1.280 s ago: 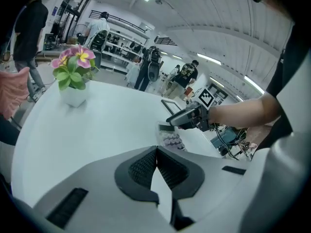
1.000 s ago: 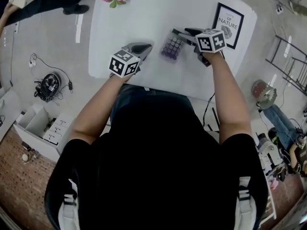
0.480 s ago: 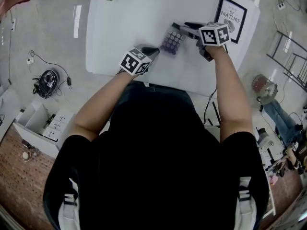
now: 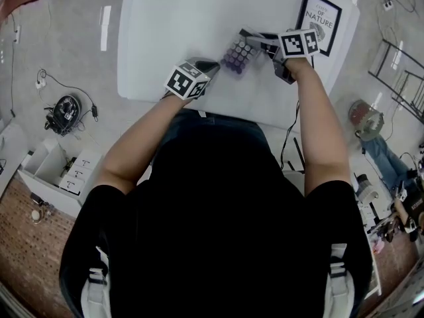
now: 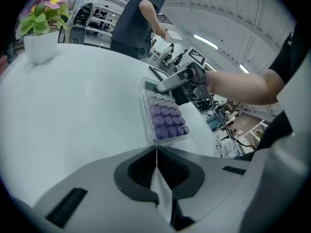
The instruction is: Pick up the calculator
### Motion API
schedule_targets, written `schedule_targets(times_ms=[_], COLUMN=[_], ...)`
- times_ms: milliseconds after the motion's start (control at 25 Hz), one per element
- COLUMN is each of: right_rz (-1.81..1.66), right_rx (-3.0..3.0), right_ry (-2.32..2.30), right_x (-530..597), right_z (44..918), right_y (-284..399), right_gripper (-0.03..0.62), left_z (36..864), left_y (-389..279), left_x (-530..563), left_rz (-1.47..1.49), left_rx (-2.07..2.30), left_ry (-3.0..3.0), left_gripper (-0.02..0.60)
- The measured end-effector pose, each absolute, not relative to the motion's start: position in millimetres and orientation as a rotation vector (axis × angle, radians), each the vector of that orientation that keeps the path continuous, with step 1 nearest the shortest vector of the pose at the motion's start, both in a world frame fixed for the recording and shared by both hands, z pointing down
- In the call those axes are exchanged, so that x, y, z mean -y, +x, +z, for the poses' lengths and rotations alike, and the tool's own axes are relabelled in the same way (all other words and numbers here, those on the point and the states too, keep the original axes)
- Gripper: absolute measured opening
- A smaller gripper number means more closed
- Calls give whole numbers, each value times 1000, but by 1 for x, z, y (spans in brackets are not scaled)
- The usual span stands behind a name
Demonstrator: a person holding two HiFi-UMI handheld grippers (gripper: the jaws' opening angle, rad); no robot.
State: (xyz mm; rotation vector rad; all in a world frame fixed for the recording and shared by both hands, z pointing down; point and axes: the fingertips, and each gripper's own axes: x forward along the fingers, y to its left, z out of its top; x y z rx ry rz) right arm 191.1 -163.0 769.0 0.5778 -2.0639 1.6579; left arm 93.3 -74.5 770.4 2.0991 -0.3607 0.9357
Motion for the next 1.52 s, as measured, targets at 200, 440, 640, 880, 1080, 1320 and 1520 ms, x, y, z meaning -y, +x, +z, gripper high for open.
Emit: schedule_targets(times_ms=[200,440,640,880,1080,1320,1520], right_rz=[1789,1876,1820,1748,1695,1646,1604], right_rx=[2049,2078,2121,2186,2224,2278,2322], right_ry=[617,687,711,755,815,905,973], right_x=[161,164,162,158,163,170,170], right_z=[766,760,748,720,682,674,647], right_y=[189,189,190,196,198,201,203], right_gripper=[126,110,109,109,110,109,110], left_z=[769,770,766,745,710,707,686], left_y=[93,95,96,98,92,78,68], left_x=[73,73,71,71,81,94,99], left_rz=[936,941,930,931,923,927,926], left_rx=[358,349,340,335,330,332,338], left_ry=[2098,2105,2112,2159,2203,2248,2282], left_gripper=[23,23,23,23,23,23,23])
